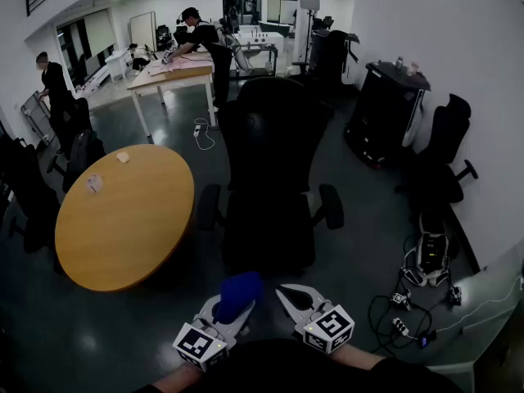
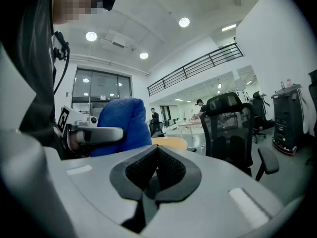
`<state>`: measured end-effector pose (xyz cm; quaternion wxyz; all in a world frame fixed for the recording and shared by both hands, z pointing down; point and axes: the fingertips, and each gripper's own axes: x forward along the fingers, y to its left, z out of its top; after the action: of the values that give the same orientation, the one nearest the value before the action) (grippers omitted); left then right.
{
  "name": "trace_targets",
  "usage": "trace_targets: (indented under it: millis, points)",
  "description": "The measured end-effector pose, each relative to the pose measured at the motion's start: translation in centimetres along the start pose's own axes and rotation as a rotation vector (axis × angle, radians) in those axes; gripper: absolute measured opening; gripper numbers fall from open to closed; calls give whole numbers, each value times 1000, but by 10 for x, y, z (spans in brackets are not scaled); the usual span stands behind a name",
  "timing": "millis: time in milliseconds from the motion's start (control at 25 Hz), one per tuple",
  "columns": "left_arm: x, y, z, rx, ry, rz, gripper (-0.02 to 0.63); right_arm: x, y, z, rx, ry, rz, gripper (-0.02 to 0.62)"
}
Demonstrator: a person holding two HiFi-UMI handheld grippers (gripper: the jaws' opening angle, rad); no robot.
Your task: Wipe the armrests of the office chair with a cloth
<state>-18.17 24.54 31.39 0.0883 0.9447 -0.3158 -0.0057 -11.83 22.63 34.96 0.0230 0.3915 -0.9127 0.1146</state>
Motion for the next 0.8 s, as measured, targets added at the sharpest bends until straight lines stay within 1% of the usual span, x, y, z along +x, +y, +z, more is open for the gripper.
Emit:
trace_targets:
  millis: [200,360,560,800]
  points:
    - [1,-6,-1,-3,0,-2,110,-6,1,-8,2,-5,22,3]
    - [3,-8,-11,-3,9,0,110,-11,-2,-10,7,-4,18,3]
    - [7,-13,-5,-4,8,4,110,-15,-7,-12,50,-9,25,5]
    - [16,-20,-13,2,29,18,110,-24,-16,-15,72,-17,40,5]
